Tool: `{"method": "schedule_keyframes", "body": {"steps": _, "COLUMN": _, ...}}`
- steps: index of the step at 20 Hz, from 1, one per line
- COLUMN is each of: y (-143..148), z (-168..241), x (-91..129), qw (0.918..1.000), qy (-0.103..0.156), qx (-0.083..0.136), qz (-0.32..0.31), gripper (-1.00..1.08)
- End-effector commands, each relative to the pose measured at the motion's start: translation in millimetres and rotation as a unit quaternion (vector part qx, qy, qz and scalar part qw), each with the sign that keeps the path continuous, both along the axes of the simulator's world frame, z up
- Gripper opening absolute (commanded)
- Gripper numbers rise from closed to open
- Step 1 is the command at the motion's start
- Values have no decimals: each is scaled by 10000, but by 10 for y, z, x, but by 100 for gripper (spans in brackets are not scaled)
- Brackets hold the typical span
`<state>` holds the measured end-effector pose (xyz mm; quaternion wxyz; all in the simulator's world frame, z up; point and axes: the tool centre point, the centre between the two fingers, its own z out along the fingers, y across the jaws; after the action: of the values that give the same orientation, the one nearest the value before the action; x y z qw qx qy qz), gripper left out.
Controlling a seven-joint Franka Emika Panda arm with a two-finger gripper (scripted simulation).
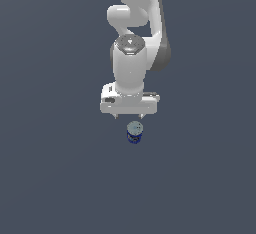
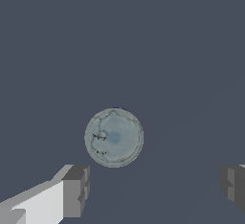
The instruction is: Pick up the object and move it to a goal position.
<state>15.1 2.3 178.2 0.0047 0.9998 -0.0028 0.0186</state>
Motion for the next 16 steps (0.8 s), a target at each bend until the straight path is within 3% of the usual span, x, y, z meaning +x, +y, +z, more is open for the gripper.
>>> {"method": "schedule_keyframes", "body": {"steps": 1, "y": 0, "z": 0, "x": 0, "qw": 10000, "qy": 0, "qx": 0, "qz": 0, "gripper": 100}}
{"method": "schedule_keyframes", "body": {"steps": 16, "y": -41, "z": 91, "x": 116, "qw": 9998, "qy": -130, "qx": -16, "qz": -155, "gripper": 100}}
